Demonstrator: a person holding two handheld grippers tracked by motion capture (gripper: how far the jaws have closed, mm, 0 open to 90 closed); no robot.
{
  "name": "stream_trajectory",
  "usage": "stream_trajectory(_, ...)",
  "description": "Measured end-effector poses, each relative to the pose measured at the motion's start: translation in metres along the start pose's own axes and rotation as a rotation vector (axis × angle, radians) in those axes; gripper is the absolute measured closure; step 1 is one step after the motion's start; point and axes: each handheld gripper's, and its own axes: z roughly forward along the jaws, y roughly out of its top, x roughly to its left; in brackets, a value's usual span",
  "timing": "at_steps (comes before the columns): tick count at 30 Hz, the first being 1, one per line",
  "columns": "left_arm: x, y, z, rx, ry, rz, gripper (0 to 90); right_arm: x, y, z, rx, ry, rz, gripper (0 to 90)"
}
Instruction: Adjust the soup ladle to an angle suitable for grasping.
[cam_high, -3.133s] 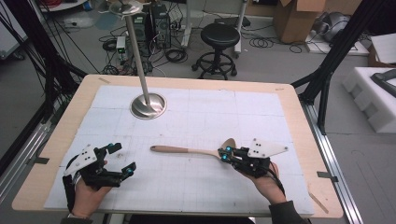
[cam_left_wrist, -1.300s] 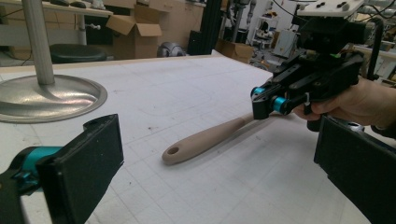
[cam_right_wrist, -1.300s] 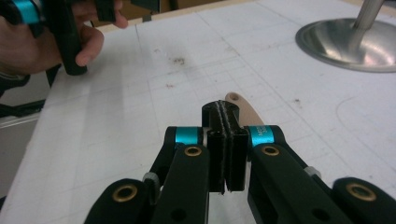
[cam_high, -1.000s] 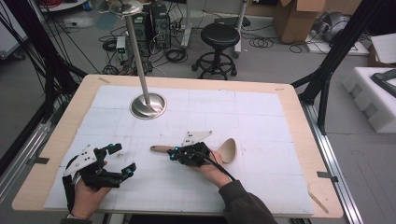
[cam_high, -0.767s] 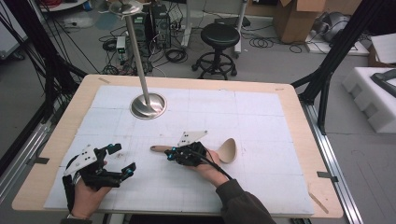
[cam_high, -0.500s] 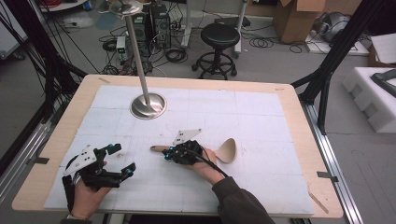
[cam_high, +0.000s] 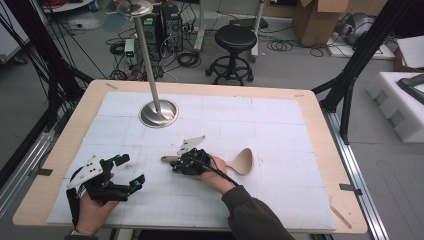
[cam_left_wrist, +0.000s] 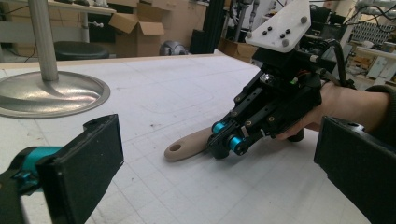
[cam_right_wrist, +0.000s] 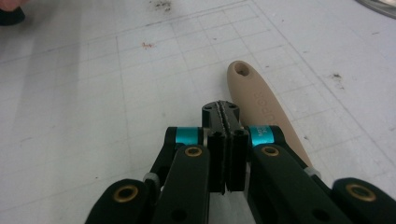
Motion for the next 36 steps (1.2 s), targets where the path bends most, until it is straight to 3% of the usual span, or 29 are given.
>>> stream_trajectory(28, 0.0, -0.0007, 0.0, 0.001, 0.002, -0.008, 1.8, -0.0023, 0.0082, 0.007, 0.002, -0.046, 0.003, 90.0)
stream_trajectory(36, 0.0, -0.001, 0.0005, 0.004, 0.0, -0.009, 1.8, -0.0009, 0.009, 0.0087, 0.01, -0.039, 0.002, 90.0)
